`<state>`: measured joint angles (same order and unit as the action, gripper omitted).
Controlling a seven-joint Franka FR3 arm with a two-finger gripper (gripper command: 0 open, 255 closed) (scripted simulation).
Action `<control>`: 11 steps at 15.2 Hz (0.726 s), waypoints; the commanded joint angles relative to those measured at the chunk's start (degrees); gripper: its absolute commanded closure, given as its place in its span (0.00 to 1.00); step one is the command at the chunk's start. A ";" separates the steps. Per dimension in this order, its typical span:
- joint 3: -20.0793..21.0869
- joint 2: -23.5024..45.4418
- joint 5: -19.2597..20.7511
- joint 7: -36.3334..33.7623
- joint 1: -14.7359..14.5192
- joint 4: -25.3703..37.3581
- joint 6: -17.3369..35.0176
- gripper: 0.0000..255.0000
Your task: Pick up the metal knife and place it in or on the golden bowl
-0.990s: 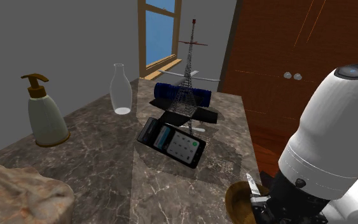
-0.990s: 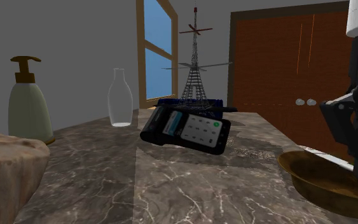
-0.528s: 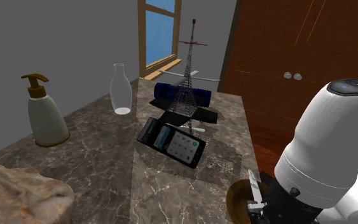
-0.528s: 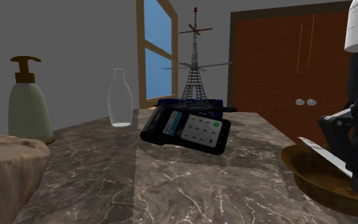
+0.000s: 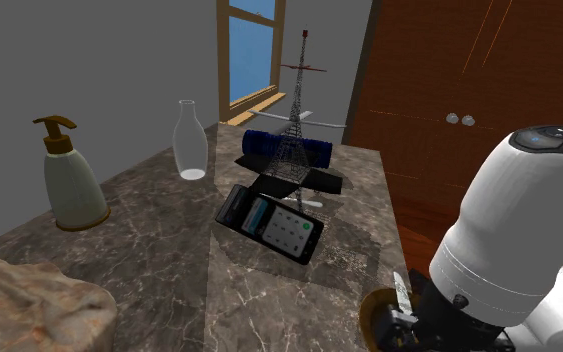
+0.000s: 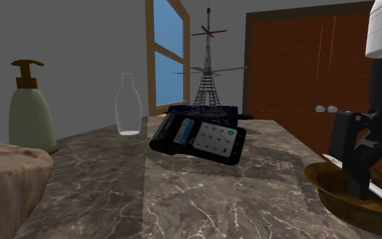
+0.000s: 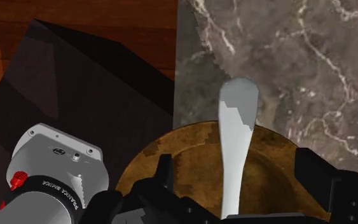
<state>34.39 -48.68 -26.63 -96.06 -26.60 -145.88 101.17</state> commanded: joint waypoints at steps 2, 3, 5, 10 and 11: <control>0.11 0.08 -0.04 -0.08 0.01 0.03 0.04 0.00; -0.69 0.00 0.66 -0.22 0.23 1.76 -1.80 0.00; -2.16 0.13 1.96 -0.51 0.69 5.41 -5.37 0.00; -2.70 0.28 2.46 -0.64 0.87 6.90 -6.73 0.00; -2.70 0.28 2.46 -0.64 0.87 6.90 -6.73 0.00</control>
<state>31.72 -48.38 -24.19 -96.71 -25.73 -139.00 94.49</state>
